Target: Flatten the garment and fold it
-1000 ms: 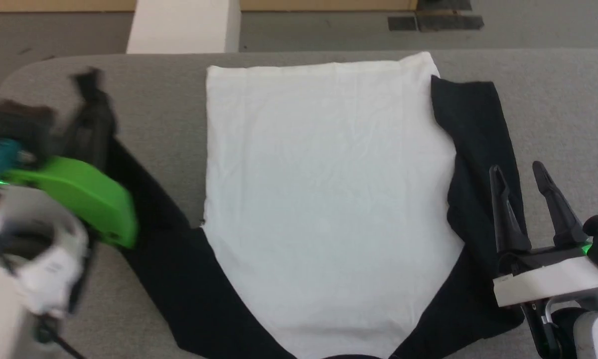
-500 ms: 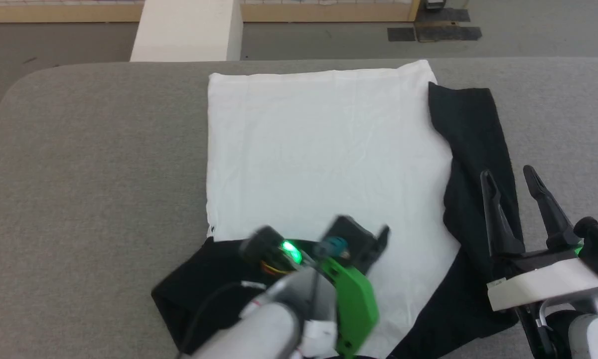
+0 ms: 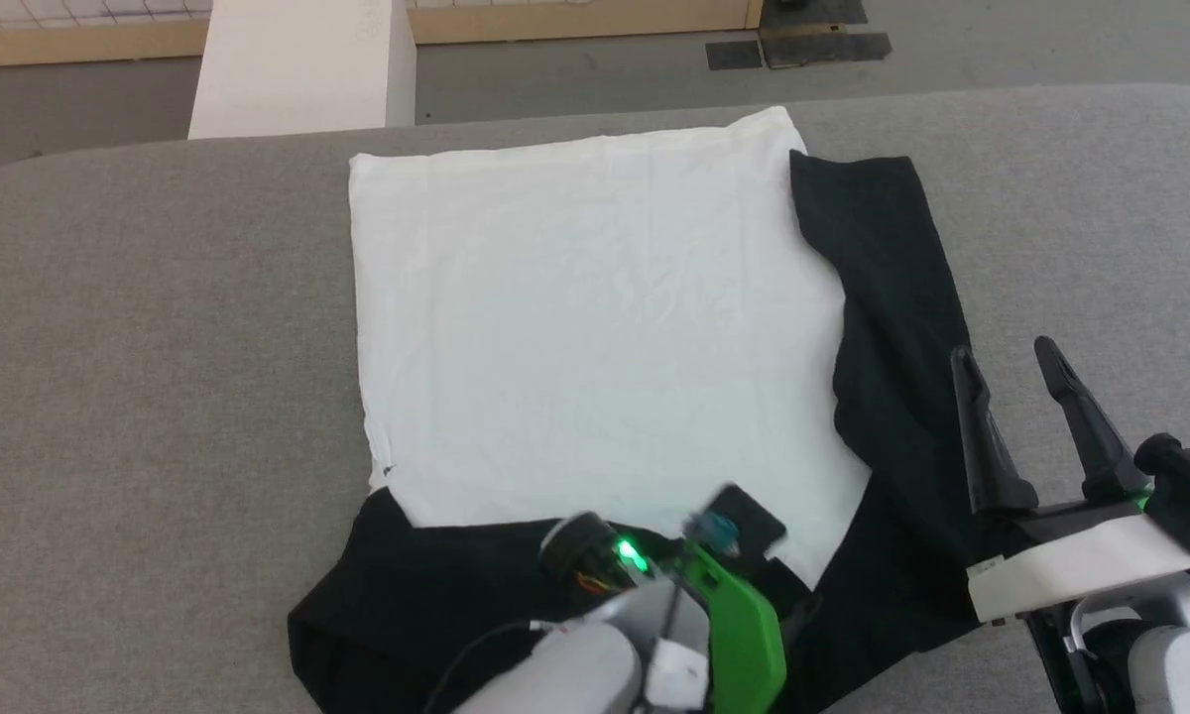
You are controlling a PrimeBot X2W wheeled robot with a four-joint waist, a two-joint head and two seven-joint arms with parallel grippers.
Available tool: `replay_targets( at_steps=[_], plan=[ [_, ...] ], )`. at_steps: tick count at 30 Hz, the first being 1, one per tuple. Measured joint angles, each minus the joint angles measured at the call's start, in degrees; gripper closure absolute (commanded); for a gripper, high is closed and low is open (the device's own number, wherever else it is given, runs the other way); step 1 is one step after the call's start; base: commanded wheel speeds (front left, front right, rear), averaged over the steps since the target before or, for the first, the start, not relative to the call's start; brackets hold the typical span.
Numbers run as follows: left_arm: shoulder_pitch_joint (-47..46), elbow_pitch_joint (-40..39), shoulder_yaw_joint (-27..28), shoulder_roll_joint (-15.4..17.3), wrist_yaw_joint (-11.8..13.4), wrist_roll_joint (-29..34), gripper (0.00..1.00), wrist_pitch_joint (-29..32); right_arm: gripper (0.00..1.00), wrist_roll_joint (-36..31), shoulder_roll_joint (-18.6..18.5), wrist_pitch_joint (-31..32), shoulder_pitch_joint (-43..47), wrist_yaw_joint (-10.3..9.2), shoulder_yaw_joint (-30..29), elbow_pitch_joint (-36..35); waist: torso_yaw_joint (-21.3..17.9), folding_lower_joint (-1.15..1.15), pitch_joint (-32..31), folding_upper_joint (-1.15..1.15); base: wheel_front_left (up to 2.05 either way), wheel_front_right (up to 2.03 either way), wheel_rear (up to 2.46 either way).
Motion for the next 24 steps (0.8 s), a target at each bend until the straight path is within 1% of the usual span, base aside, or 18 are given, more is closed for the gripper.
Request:
replay_targets(
  at_steps=[3,5,7,10,13,17,21,24],
  plan=[
    [0.04,-3.16,4.57,0.11,1.04,-2.76,0.00,-3.23,0.00,0.00,-0.21,0.35,0.05,0.00,-0.49,0.01,0.39,0.00,-0.32,0.00,0.00,0.00,0.00],
    [0.04,-5.75,7.79,1.08,2.27,-3.88,0.00,-5.99,0.00,0.00,-0.54,0.67,0.06,0.00,-0.80,0.03,0.81,0.00,-0.47,0.00,0.00,0.00,0.00],
    [0.14,-8.08,11.77,2.72,4.56,-3.85,0.00,-9.37,0.00,0.00,-0.98,1.21,0.07,0.00,-1.21,0.02,1.32,0.00,-0.55,0.00,0.00,0.00,0.00],
    [1.02,-10.70,18.83,6.02,8.95,-3.35,0.00,-16.60,0.00,-0.01,-1.70,2.58,-0.03,0.00,-1.57,0.03,2.08,0.00,-0.40,0.00,0.00,0.00,0.00],
    [2.83,-11.43,25.36,9.87,12.03,-2.22,0.00,-24.88,0.00,-0.01,-2.99,4.15,-1.92,0.00,-1.90,0.53,2.60,0.00,0.43,0.00,0.00,0.00,0.00],
    [5.00,-10.12,30.55,12.77,12.89,-1.25,0.00,-33.86,0.00,-0.01,-5.00,6.60,-7.18,0.00,-2.22,2.93,3.18,0.00,1.94,0.00,0.00,0.00,0.00],
    [6.53,-8.38,34.59,13.96,12.92,-1.19,0.00,-37.54,0.00,1.05,-6.10,10.49,-13.04,0.01,-2.14,7.36,3.70,0.00,3.79,0.00,0.00,0.00,0.00],
    [7.09,-8.36,37.35,13.65,13.06,-1.00,0.00,-38.22,0.00,2.05,-7.44,13.74,-19.26,0.00,-2.60,12.70,4.06,0.00,5.61,0.00,0.00,0.00,0.00]
  ],
)
